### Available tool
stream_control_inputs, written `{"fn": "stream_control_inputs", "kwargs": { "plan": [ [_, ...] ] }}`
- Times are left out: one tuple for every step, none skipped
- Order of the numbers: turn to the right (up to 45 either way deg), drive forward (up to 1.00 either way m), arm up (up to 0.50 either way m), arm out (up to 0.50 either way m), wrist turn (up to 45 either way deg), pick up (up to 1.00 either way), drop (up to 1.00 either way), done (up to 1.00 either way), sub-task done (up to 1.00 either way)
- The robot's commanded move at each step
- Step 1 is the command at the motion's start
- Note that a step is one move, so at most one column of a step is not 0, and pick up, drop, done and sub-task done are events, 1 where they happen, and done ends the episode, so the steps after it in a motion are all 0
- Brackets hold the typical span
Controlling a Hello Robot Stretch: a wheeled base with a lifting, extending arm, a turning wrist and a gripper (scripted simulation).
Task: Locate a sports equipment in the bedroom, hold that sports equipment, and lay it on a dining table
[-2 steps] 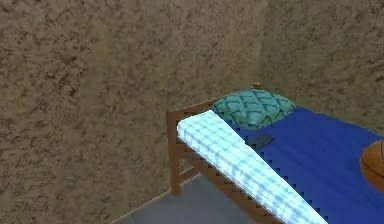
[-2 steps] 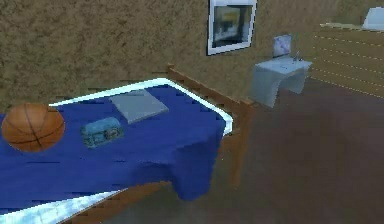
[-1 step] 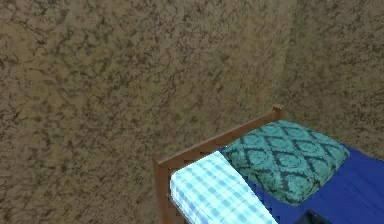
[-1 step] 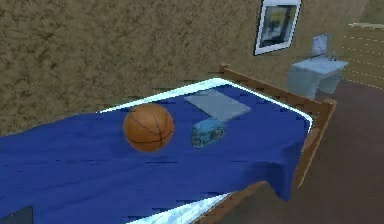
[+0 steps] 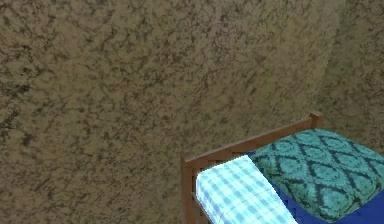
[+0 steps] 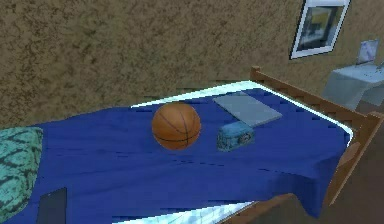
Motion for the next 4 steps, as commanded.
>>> {"fn": "stream_control_inputs", "kwargs": {
  "plan": [
    [0.0,0.0,0.5,0.0,0.0,0.0,0.0,0.0,0.0],
    [0.0,0.0,0.38,0.0,0.0,0.0,0.0,0.0,0.0],
    [0.0,0.0,0.0,0.4,0.0,0.0,0.0,0.0,0.0],
    [0.0,0.0,0.0,0.0,45.0,0.0,0.0,0.0,0.0]
  ]
}}
